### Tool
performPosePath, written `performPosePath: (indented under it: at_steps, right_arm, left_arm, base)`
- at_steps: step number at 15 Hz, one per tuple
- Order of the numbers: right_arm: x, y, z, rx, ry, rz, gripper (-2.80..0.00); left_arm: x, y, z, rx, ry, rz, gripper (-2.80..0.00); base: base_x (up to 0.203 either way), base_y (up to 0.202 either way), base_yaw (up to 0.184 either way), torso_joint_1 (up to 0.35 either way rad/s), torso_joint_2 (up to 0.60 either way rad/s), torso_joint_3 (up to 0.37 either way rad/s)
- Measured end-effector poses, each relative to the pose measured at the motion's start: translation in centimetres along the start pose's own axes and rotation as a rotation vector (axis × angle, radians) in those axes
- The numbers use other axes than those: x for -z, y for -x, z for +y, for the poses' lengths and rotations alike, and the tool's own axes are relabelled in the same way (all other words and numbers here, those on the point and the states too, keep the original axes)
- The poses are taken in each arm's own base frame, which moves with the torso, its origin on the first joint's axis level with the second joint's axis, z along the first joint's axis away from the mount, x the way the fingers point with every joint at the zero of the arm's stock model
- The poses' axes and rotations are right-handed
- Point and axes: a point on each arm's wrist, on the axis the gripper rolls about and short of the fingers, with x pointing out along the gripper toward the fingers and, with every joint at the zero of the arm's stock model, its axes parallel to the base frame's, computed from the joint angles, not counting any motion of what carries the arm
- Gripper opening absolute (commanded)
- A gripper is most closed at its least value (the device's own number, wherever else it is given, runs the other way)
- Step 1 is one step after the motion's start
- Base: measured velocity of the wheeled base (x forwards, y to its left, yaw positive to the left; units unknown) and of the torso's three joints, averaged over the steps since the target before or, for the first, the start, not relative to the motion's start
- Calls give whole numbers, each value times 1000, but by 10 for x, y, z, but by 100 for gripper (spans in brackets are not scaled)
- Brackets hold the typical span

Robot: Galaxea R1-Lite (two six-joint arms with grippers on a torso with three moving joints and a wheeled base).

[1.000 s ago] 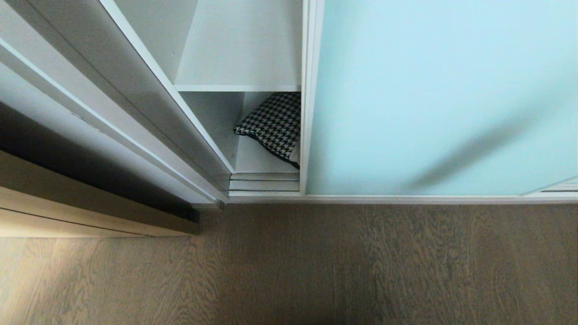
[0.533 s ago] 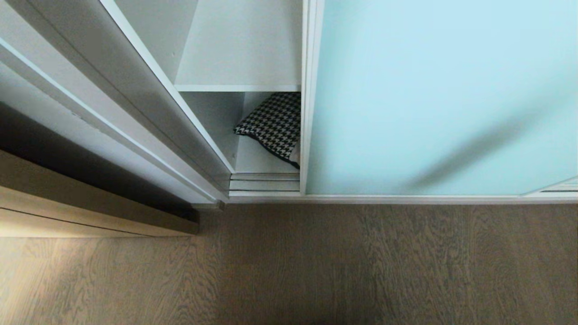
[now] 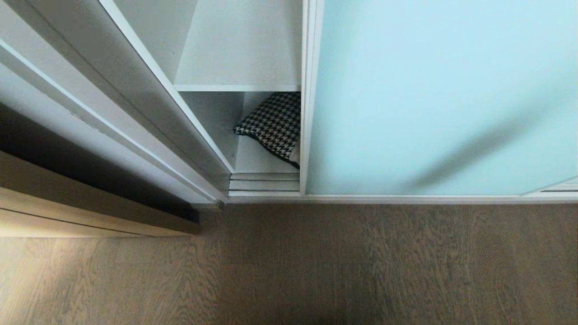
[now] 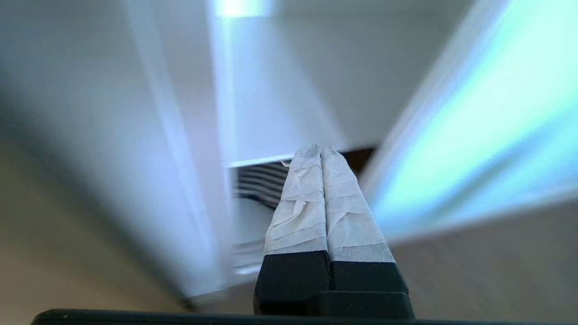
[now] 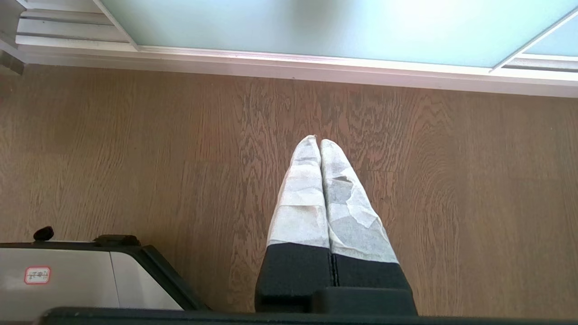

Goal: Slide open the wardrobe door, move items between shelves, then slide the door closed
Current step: Close the door

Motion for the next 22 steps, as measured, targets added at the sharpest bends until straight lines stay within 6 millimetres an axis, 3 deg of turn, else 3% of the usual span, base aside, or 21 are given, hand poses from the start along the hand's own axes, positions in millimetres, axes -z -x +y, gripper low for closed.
performPosePath:
  at_steps: [5,8,13,18,22]
  right_arm:
    - [0,0,0,0,0,0,-280]
    - [0,0,0,0,-1,0,-280]
    - [0,0,0,0,0,0,-280]
    - [0,0,0,0,0,1,-280]
    - [0,0,0,0,0,1,-280]
  left_arm:
    - [-23,-40,9,181,94,58,-280]
    - [-27,-62,13,345,212,106,-280]
    - [-21,-94,21,508,255,173,-280]
    - [-12,-101,21,727,360,273,-280]
    - [-1,-127,28,777,425,323,-280]
  base:
    - [0,0,0,0,0,0]
    - [0,0,0,0,0,0]
    - [0,0,0,0,0,0]
    - [0,0,0,0,0,0]
    - [0,0,0,0,0,0]
